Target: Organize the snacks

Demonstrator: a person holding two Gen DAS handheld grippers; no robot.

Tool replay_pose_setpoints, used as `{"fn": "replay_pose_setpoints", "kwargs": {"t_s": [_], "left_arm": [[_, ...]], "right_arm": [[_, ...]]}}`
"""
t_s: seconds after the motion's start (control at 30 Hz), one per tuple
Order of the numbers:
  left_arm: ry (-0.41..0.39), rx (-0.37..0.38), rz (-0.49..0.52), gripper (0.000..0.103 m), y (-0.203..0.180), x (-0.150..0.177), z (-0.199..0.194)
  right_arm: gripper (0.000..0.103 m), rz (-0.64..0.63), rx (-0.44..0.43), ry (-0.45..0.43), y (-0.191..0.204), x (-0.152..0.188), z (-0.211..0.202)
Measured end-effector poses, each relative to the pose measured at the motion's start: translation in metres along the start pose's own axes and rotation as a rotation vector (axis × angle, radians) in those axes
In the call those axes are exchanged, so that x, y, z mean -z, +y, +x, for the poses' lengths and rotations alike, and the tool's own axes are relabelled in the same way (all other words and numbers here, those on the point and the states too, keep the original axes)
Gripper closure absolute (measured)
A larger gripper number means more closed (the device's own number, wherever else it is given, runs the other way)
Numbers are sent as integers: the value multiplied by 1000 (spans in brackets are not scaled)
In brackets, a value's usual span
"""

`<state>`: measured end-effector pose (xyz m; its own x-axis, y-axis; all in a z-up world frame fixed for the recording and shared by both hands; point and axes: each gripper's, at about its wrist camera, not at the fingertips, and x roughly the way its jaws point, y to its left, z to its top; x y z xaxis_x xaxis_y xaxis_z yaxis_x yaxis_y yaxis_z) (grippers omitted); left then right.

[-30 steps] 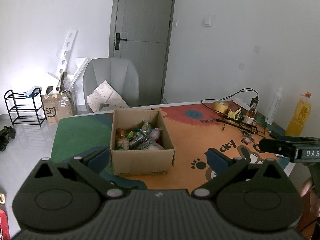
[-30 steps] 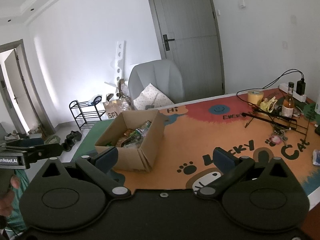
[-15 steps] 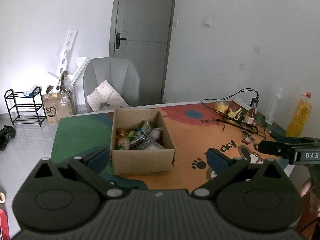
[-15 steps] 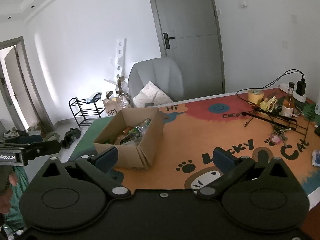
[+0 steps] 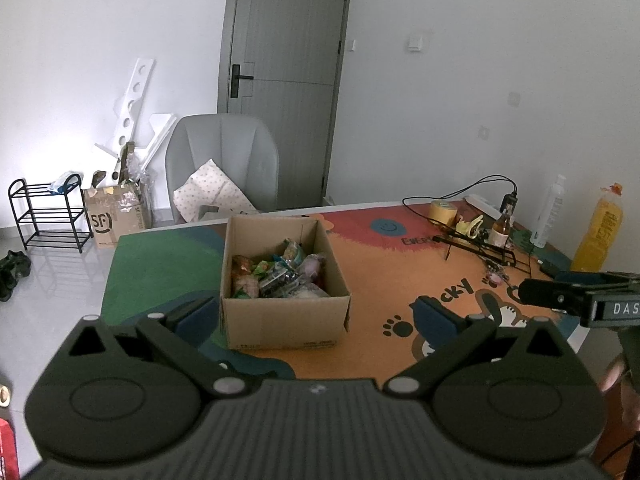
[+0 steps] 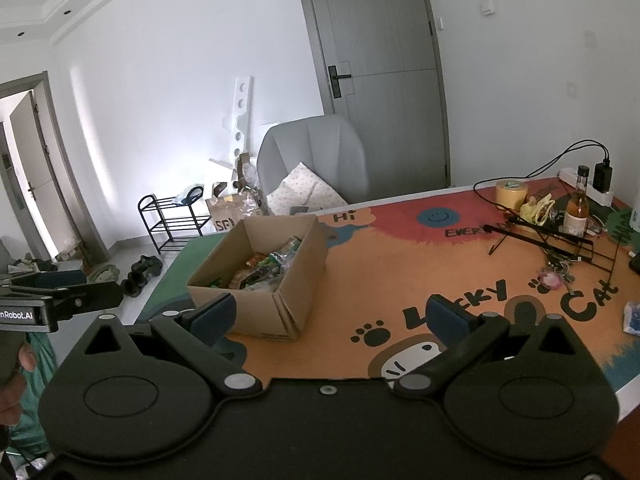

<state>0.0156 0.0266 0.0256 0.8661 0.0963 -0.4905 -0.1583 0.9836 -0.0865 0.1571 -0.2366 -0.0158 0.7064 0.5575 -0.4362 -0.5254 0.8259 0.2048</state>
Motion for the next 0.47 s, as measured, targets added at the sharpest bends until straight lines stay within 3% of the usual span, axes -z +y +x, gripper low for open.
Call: {"fn": "replay_pose_setpoints", "kwargs": {"t_s": [0.47], "left_arm": [[-4, 4, 7, 0, 1, 0, 0]], "right_arm": [[0, -12, -1, 2, 0, -1, 0]]}}
